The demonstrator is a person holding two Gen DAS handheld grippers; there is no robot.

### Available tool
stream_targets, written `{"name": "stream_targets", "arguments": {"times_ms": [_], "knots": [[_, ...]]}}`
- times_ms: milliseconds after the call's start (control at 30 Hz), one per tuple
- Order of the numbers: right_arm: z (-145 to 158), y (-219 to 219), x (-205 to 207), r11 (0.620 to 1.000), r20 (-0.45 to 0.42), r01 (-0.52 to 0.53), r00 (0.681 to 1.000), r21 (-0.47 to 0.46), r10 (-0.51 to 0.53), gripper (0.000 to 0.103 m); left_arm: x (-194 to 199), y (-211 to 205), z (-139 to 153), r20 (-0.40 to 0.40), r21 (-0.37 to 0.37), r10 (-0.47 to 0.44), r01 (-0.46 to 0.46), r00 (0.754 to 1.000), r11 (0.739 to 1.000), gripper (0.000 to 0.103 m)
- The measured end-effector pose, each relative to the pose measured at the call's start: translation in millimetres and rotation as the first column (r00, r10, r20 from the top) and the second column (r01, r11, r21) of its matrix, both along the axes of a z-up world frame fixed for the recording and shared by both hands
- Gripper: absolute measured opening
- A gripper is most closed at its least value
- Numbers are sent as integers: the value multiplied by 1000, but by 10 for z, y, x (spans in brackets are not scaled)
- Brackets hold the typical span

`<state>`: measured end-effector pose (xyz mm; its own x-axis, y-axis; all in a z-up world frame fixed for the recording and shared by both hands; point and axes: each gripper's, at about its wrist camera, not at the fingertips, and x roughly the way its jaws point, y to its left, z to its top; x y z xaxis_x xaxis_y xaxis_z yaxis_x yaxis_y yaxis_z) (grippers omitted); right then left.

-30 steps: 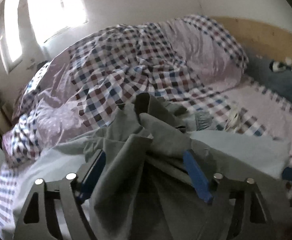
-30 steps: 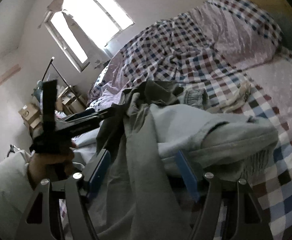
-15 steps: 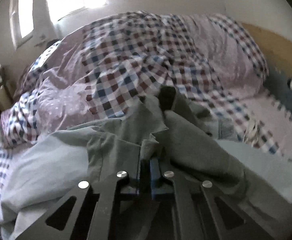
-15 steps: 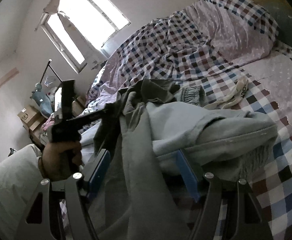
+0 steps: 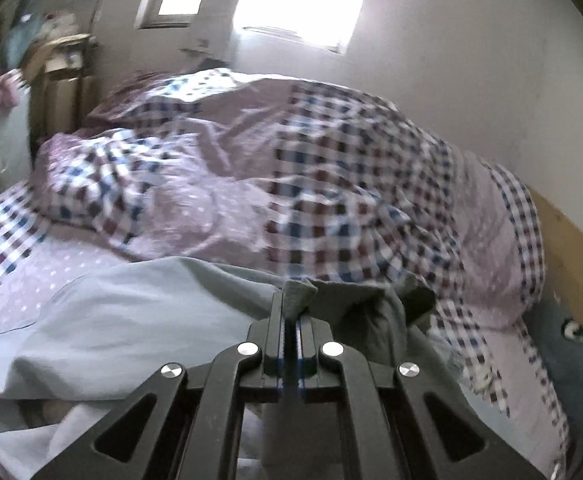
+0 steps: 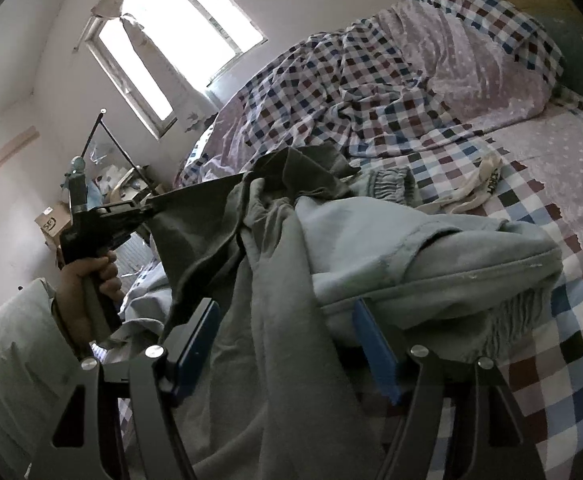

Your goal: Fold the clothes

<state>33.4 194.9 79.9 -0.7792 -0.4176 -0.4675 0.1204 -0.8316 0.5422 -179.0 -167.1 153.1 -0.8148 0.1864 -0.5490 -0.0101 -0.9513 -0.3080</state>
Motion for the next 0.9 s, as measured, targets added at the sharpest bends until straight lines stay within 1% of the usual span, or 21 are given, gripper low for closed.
{"name": "stream_targets", "arguments": {"times_ms": [67,100,167,233,267,300,367,400,433,467,533,567,600,633,700,733,800,900], "knots": [[-12,-14,-3,1000,3,-6,1000,5,6,74,-7,-164,-8,3,17,41,-41,999,999,2],[-13,-19,-1,1000,3,-8,1000,11,8,74,-32,-234,-47,21,13,63,-64,998,998,2],[-11,-30,2,999,-5,-11,1000,34,11,74,-103,-377,-171,83,-18,127,-126,988,992,2],[-16,-30,-1,1000,-2,-6,1000,30,6,74,-151,-489,-286,131,-43,177,-173,975,984,2],[-19,-30,-2,1000,0,-3,1000,27,3,74,-168,-537,-341,154,-69,209,-200,966,977,3],[-18,-27,0,1000,-2,-2,1000,22,2,74,-176,-559,-371,166,-97,232,-219,958,971,3],[-9,-26,3,1000,-5,-2,1000,20,2,74,-130,-530,-398,166,-122,248,-230,954,966,6],[-2,-29,2,1000,-5,-3,1000,24,3,74,-98,-475,-390,155,-120,235,-218,960,969,10],[1,-30,2,1000,-5,-4,1000,23,4,74,-66,-405,-369,136,-110,209,-195,968,975,24],[2,-32,2,1000,-5,-4,1000,21,4,74,-34,-335,-349,117,-100,182,-171,976,980,47],[5,-34,1,1000,-6,-4,1000,18,4,74,-12,-168,-280,76,-85,118,-112,990,990,69],[6,-36,1,1000,-6,-4,1000,16,4,74,-13,-33,-224,53,-90,76,-71,996,993,70],[7,-37,1,1000,-7,-4,1000,14,4,74,-22,140,-162,37,-111,29,-25,999,994,70],[8,-38,1,1000,-7,-4,1000,12,4,74,-30,300,-126,28,-139,-12,16,1000,990,70],[10,-36,1,1000,-7,-4,1000,8,4,74,-42,608,-90,21,-202,-92,94,996,975,70],[10,-32,1,1000,-7,-4,1000,5,4,74,-56,754,-70,21,-238,-124,125,992,963,70],[10,-26,0,1000,-7,-4,1000,2,4,74,-92,1092,-70,36,-355,-185,185,982,916,70],[9,-22,-2,1000,-7,-3,1000,2,3,74,-125,1363,-108,44,-434,-238,233,970,870,70]]}}
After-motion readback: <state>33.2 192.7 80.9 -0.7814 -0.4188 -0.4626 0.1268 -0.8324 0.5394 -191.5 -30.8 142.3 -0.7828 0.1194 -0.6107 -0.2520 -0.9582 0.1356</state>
